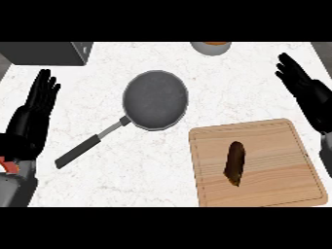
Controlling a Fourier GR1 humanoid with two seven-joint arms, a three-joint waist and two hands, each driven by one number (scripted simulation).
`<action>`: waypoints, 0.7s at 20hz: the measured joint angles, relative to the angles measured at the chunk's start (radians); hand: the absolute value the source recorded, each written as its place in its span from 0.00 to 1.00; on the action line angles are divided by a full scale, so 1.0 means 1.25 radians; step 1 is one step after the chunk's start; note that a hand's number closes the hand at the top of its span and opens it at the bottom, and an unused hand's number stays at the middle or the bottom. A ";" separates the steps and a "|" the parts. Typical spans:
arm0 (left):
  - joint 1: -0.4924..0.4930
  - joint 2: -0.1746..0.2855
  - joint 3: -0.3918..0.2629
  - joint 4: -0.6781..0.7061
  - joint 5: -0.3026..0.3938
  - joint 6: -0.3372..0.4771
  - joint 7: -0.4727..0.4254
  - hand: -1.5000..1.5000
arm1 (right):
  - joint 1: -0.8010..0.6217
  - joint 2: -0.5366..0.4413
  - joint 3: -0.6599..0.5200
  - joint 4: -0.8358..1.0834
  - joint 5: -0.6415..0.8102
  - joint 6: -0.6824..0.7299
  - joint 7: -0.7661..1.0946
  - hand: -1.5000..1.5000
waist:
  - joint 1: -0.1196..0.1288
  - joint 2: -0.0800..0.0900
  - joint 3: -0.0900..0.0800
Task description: Pick the sweet potato from the cutting board and place it in the pan
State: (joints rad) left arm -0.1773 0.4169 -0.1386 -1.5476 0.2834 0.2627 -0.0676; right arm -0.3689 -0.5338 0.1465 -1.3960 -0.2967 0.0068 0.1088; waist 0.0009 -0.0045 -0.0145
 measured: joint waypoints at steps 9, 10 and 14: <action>0.061 0.077 0.013 0.117 -0.055 0.014 0.110 0.50 | -0.071 0.003 0.113 -0.007 0.232 -0.119 0.038 1.00 | -0.001 -0.001 -0.002; 0.074 0.085 0.016 0.129 -0.058 0.017 0.121 0.50 | -0.062 -0.012 0.104 0.002 0.273 -0.166 0.049 1.00 | -0.011 -0.003 -0.001; 0.103 0.103 0.022 0.162 -0.064 0.022 0.157 0.50 | 0.031 0.061 0.097 -0.045 0.372 -0.388 0.031 0.00 | -0.034 -0.006 0.008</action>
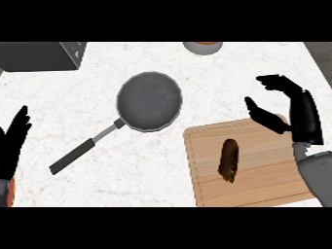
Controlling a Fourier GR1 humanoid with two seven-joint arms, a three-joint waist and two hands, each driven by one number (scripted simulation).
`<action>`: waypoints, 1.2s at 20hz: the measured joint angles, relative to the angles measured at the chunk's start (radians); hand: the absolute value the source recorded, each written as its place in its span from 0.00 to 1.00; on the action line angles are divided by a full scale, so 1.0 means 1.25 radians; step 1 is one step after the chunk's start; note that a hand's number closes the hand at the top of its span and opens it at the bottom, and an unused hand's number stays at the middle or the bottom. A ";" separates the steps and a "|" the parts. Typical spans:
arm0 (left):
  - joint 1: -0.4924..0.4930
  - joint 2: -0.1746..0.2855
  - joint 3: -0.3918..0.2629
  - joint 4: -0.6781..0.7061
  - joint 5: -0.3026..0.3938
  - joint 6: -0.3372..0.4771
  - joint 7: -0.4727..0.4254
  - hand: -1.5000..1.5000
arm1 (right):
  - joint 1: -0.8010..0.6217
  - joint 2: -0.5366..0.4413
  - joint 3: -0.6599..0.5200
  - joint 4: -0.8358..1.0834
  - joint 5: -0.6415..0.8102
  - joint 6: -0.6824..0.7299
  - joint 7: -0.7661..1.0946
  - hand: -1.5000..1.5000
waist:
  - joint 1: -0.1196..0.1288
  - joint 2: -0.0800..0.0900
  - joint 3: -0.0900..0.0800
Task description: Pick the sweet potato from the cutting board and place it in the pan
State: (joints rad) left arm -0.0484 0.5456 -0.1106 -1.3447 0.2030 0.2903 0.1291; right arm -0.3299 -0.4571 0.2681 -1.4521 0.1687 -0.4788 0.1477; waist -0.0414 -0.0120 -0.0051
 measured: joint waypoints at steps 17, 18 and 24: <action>-0.048 0.010 -0.004 0.029 -0.022 -0.028 0.067 0.50 | 0.006 0.025 0.259 -0.190 0.513 0.264 0.604 0.00 | 0.035 0.004 -0.002; -0.050 0.008 -0.004 0.030 -0.024 -0.029 0.065 0.50 | -0.013 0.031 0.265 -0.179 0.514 0.311 0.638 0.00 | 0.038 0.005 -0.002; -0.064 0.000 -0.005 0.040 -0.028 -0.033 0.064 0.50 | -0.126 0.103 0.291 -0.098 0.485 0.537 0.756 0.00 | 0.051 0.009 -0.001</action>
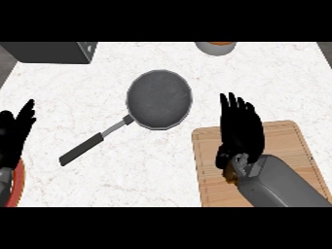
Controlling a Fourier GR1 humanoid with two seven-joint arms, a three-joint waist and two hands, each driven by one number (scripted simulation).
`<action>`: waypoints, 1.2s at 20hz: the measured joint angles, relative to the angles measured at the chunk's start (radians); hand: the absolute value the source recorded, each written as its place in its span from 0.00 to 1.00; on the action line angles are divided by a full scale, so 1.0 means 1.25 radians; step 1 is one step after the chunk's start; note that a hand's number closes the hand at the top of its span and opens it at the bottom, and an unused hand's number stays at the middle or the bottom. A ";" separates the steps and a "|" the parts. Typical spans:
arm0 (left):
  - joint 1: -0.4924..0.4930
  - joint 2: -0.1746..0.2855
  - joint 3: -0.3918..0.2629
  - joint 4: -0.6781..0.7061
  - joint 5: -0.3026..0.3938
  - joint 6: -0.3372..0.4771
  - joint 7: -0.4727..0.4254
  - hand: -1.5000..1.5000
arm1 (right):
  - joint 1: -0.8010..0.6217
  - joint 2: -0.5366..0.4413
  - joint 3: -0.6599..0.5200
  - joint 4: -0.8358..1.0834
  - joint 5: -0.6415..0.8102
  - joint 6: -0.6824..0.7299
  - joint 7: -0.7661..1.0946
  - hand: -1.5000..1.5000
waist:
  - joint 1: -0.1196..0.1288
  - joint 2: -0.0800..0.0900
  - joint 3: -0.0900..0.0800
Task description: Pick the sweet potato from the cutting board and place it in the pan
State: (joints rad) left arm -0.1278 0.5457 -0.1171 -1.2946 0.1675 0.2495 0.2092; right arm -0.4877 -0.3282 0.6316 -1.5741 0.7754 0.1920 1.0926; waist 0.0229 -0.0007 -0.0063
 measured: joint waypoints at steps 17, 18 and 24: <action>0.008 -0.012 0.018 0.012 -0.013 -0.004 -0.006 0.50 | -0.041 0.156 -0.010 0.232 0.017 0.164 0.042 0.00 | -0.016 -0.001 0.004; 0.007 -0.011 0.020 0.013 -0.012 -0.006 -0.005 0.50 | -0.037 0.154 -0.011 0.243 0.025 0.168 0.039 0.00 | -0.017 -0.001 0.004; -0.004 -0.007 0.038 0.026 -0.012 -0.021 -0.004 0.50 | -0.007 0.173 -0.023 0.262 0.070 0.190 0.037 0.00 | -0.021 -0.002 0.004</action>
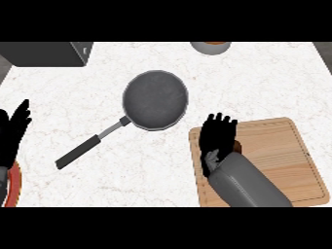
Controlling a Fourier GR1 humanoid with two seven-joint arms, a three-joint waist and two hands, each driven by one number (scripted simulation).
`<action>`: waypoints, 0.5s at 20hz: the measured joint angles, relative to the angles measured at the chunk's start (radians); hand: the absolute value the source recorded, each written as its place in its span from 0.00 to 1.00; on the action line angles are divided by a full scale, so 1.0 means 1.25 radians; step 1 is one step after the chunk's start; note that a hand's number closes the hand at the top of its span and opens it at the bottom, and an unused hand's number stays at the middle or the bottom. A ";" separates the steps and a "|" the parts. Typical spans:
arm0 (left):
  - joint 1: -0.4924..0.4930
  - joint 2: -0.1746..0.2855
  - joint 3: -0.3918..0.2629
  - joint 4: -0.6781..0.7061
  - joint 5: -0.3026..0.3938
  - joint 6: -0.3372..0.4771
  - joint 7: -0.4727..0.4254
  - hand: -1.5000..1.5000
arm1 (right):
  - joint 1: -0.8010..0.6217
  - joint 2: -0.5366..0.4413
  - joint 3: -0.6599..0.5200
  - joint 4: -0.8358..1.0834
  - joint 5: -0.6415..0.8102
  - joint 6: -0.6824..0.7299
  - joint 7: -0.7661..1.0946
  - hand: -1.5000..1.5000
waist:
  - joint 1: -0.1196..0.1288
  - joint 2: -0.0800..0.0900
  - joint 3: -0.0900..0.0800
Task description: Pick the sweet potato from the cutting board and place it in the pan
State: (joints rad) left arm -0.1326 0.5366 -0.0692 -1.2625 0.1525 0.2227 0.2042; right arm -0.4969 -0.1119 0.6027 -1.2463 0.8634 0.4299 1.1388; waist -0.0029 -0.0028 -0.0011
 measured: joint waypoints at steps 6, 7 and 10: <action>0.006 -0.018 0.000 0.000 -0.017 0.006 -0.005 0.50 | 0.029 0.027 -0.025 -0.001 0.038 0.027 -0.005 0.00 | 0.000 0.000 0.000; -0.001 -0.022 0.002 0.007 -0.020 0.006 -0.006 0.50 | 0.035 0.026 -0.030 -0.009 0.044 0.032 -0.009 0.00 | -0.001 0.000 0.000; 0.011 -0.014 0.011 -0.009 -0.018 -0.008 0.001 0.50 | 0.040 0.034 -0.045 0.002 0.070 0.041 -0.020 0.00 | 0.002 0.000 0.001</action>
State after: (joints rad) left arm -0.1188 0.5194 -0.0555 -1.2735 0.1298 0.2131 0.2054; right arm -0.4471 -0.0694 0.5461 -1.2433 0.9513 0.4814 1.1132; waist -0.0002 -0.0022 -0.0004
